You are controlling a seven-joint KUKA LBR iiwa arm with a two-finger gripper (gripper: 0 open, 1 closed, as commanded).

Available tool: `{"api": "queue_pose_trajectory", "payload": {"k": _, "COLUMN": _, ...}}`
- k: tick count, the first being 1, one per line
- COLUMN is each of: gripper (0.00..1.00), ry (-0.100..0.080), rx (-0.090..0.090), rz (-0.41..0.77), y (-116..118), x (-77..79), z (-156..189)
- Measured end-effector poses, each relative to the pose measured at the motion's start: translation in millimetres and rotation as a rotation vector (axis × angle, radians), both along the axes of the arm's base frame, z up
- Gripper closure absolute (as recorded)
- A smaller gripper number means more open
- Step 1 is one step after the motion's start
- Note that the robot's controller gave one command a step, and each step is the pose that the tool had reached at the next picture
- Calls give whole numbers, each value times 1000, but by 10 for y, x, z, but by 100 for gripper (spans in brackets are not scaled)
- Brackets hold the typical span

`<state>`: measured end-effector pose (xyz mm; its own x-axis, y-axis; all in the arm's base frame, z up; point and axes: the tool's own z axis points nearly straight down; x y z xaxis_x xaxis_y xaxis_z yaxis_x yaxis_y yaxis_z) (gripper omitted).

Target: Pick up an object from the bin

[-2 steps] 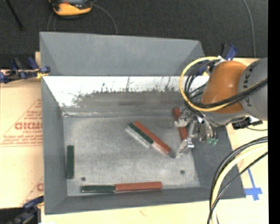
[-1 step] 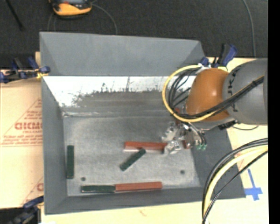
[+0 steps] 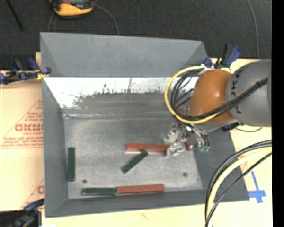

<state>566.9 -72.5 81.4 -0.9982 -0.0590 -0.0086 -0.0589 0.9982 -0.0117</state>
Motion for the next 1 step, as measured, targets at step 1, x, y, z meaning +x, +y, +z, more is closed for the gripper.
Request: {"api": "queue_pose_trajectory", "payload": {"k": 1, "gripper": 100, "ry": 5, "rx": 10, "rz": 81, "y": 314, "x": 57, "z": 1240}}
